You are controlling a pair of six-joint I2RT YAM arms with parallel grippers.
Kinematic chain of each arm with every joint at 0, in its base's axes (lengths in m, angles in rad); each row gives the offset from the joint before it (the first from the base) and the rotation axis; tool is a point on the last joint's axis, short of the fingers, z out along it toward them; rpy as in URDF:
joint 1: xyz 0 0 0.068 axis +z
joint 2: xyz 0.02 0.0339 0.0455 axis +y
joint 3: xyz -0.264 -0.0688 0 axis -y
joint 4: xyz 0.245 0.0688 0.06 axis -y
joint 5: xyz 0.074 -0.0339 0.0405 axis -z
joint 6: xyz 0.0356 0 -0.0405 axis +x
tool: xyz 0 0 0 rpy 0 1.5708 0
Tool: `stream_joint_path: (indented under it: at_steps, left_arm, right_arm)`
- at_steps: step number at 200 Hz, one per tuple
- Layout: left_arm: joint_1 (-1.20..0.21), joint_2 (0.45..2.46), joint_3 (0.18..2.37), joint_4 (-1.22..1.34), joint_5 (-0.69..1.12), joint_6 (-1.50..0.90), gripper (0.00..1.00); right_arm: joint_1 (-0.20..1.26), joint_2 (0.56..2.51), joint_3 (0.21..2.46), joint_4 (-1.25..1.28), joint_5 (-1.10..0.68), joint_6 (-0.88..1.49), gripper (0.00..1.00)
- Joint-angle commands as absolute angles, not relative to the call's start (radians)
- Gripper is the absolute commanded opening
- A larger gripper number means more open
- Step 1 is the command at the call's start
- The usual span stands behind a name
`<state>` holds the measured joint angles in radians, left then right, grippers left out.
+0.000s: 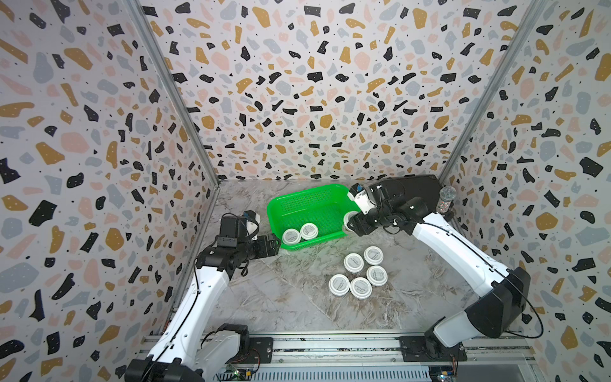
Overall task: Put the yogurt in the basket
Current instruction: Pick up the yogurt from the center of the board, then place the yogurt in the basket.
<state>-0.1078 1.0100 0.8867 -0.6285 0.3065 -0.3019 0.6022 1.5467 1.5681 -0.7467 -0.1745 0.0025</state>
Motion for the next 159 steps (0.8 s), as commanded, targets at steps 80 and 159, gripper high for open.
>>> stream_joint_path:
  at_steps: [80, 159]
  left_arm:
    - [-0.109, 1.002, 0.883, -0.634, 0.316, -0.287, 0.91]
    - [-0.109, 1.002, 0.883, -0.635, 0.314, -0.287, 0.91]
  right_arm:
    - [0.600, 1.982, 1.964, -0.717, -0.105, 0.062, 0.70]
    - [0.613, 2.164, 2.066, -0.780, -0.156, 0.056, 0.71]
